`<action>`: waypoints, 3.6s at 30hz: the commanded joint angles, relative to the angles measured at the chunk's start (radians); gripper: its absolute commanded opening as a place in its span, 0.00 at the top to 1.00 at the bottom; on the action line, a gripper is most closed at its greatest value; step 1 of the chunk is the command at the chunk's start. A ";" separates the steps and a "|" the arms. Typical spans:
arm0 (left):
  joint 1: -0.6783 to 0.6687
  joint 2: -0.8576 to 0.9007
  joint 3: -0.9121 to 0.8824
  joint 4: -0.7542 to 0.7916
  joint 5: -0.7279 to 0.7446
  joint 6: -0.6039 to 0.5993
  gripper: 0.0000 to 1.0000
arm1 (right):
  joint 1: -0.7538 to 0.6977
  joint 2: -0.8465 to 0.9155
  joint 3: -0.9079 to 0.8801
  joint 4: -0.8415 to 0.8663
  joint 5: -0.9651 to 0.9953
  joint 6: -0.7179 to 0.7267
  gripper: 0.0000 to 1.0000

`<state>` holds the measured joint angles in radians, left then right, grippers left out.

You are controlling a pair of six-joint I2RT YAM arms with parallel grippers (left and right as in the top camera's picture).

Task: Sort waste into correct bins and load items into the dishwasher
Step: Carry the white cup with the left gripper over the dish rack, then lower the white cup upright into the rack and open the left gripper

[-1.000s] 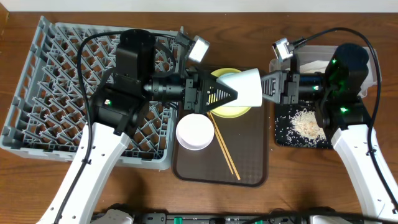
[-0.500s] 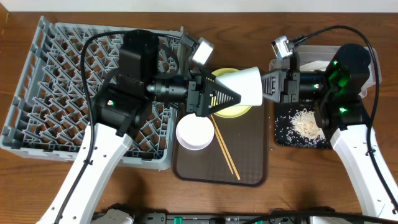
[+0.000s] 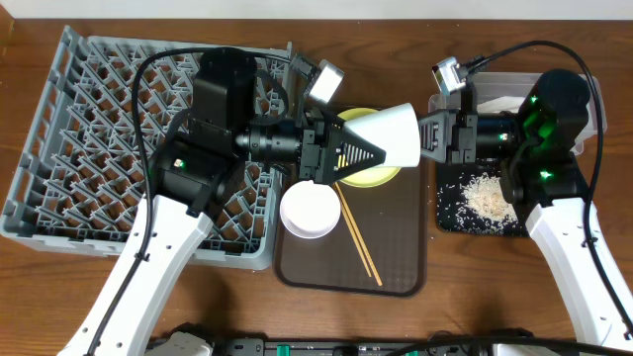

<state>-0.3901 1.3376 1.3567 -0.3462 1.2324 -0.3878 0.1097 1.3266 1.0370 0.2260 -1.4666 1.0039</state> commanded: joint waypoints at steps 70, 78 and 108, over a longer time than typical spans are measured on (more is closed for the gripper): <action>0.452 0.231 -0.014 -0.919 -0.991 0.188 0.50 | -0.140 -0.046 0.191 -1.158 1.059 -0.822 0.59; 0.452 0.322 -0.014 -0.935 -0.996 0.188 0.50 | -0.140 -0.046 0.191 -1.162 1.059 -0.822 0.59; 0.391 0.307 -0.003 -0.742 -0.961 0.188 0.12 | -0.140 -0.046 0.191 -1.157 1.060 -0.864 0.01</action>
<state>0.0372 1.6661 1.3502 -1.1088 0.2512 -0.1986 -0.0166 1.2888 1.2118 -0.9352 -0.4091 0.1478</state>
